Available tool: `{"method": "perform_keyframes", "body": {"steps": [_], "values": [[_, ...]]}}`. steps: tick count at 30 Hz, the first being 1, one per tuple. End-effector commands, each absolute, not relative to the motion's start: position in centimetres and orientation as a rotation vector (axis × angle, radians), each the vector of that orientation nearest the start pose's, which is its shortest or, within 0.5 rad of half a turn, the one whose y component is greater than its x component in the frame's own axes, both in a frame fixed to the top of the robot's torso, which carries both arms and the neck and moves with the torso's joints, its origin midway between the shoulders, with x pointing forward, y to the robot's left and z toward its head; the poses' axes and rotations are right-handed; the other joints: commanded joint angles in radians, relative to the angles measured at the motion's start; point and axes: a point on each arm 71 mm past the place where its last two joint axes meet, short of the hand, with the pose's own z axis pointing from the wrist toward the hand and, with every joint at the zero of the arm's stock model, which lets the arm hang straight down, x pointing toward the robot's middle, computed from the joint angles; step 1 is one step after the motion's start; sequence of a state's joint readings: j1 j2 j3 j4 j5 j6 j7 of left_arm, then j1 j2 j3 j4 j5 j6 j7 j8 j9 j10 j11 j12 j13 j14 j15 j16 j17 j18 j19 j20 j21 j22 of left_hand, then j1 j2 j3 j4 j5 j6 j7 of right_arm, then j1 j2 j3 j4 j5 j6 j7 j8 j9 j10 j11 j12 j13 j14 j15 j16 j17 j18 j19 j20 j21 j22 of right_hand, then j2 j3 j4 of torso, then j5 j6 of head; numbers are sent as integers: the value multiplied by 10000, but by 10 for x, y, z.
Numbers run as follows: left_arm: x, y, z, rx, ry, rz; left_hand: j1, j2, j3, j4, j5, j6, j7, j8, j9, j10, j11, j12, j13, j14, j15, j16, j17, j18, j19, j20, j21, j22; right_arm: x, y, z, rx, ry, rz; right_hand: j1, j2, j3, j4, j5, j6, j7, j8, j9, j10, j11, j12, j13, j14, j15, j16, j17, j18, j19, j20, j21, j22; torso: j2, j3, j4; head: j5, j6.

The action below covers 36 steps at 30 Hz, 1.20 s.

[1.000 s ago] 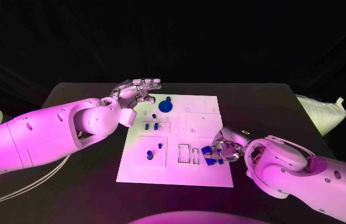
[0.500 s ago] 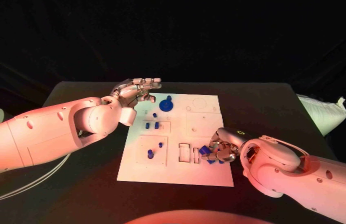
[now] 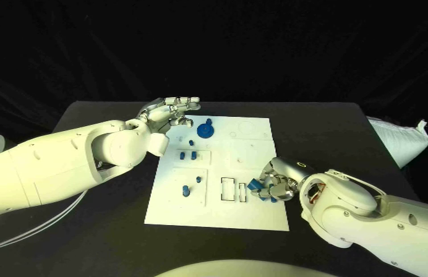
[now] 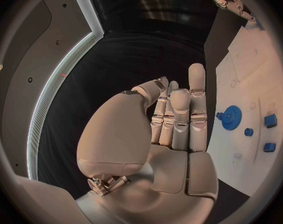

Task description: Assemble the parts on the task board

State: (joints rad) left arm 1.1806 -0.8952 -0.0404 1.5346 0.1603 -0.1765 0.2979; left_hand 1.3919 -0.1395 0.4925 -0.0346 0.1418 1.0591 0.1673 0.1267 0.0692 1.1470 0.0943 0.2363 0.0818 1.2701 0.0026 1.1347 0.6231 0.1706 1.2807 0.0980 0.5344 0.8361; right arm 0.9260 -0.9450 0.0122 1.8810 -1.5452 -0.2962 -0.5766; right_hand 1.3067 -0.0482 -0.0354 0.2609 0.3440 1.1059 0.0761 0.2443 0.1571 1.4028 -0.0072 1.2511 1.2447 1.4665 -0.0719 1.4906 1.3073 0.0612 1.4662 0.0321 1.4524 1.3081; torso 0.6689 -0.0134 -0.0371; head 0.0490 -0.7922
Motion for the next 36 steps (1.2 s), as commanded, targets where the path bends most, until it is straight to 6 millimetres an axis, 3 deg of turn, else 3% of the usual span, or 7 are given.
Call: {"method": "perform_keyframes", "body": {"steps": [1, 8, 13, 17, 25, 36], "values": [[480, 224, -194, -13434, 15123, -16461, -49, 53, -36, -40, 26, -30, 35, 41, -15, -62, -16, 50, -1, -83, 8, -22, -8, 103, -76, -5, -64, -12, 371, -172, -241, 1816, 19118, 5522, 389, 674, -8, 107, 229, 141, -119, 45, 236, 124, -67, 51, 69, 784, -92, 53, 1084, -198, 327, -63, 77, 913, -3, -8, 1, -10, 0], [480, 223, -194, -13421, 15133, -16493, -49, 53, -36, -40, 26, -30, 35, 41, -15, -62, -16, 50, -1, -83, 8, -22, -8, 103, -76, -5, -64, -12, 370, -166, -233, 2590, 19350, 6098, 321, 681, -13, 205, 562, 149, -128, 49, 315, 150, -79, 36, 107, 790, -104, 79, 1127, -208, 348, -79, 107, 957, 8, -4, 15, -1, 2], [480, 222, -194, -13417, 15137, -16506, -49, 53, -36, -40, 26, -30, 35, 41, -15, -62, -16, 50, -1, -83, 8, -22, -8, 103, -76, -5, -64, -12, 370, -155, -236, 2526, 19860, 6282, -112, 632, -191, 292, 960, 168, -124, 49, 399, 177, -72, 7, 132, 799, -96, 113, 1186, -219, 369, -77, 138, 1006, 3, -8, -5, 22, -28], [480, 221, -194, -13406, 15156, -16538, -49, 53, -36, -40, 26, -30, 35, 41, -15, -62, -16, 50, -1, -83, 8, -22, -8, 103, -76, -5, -64, -12, 371, -142, -241, 2212, 20389, 6387, -504, 647, -383, 298, 1219, 189, -129, 46, 471, 177, -74, -71, 104, 798, -97, 116, 1190, -219, 369, -75, 141, 1013, 3, -12, 14, 21, -15], [480, 220, -193, -13404, 15181, -16559, -71, 61, -44, -39, 27, -36, 38, 42, -16, -83, -10, 62, -4, -104, 13, -29, -31, 102, -92, 0, -74, -16, 373, -127, -250, 1161, 20979, 6136, -1100, 831, -683, 286, 731, 296, -188, 81, 611, 274, -121, -88, 152, 791, -133, 113, 1181, -220, 369, -102, 144, 1024, 0, -14, 4, 63, -44], [479, 220, -193, -13398, 15193, -16580, -130, 70, -67, -19, 24, -49, 45, 40, -18, -110, -2, 82, -8, -121, 23, -25, -44, 99, -110, 9, -87, -24, 375, -118, -254, 468, 21084, 5937, -1245, 910, -780, 290, 557, 325, -207, 93, 674, 310, -138, -86, 185, 794, -147, 122, 1204, -220, 368, -114, 142, 1026, 6, 3, 0, 123, -66]]}}
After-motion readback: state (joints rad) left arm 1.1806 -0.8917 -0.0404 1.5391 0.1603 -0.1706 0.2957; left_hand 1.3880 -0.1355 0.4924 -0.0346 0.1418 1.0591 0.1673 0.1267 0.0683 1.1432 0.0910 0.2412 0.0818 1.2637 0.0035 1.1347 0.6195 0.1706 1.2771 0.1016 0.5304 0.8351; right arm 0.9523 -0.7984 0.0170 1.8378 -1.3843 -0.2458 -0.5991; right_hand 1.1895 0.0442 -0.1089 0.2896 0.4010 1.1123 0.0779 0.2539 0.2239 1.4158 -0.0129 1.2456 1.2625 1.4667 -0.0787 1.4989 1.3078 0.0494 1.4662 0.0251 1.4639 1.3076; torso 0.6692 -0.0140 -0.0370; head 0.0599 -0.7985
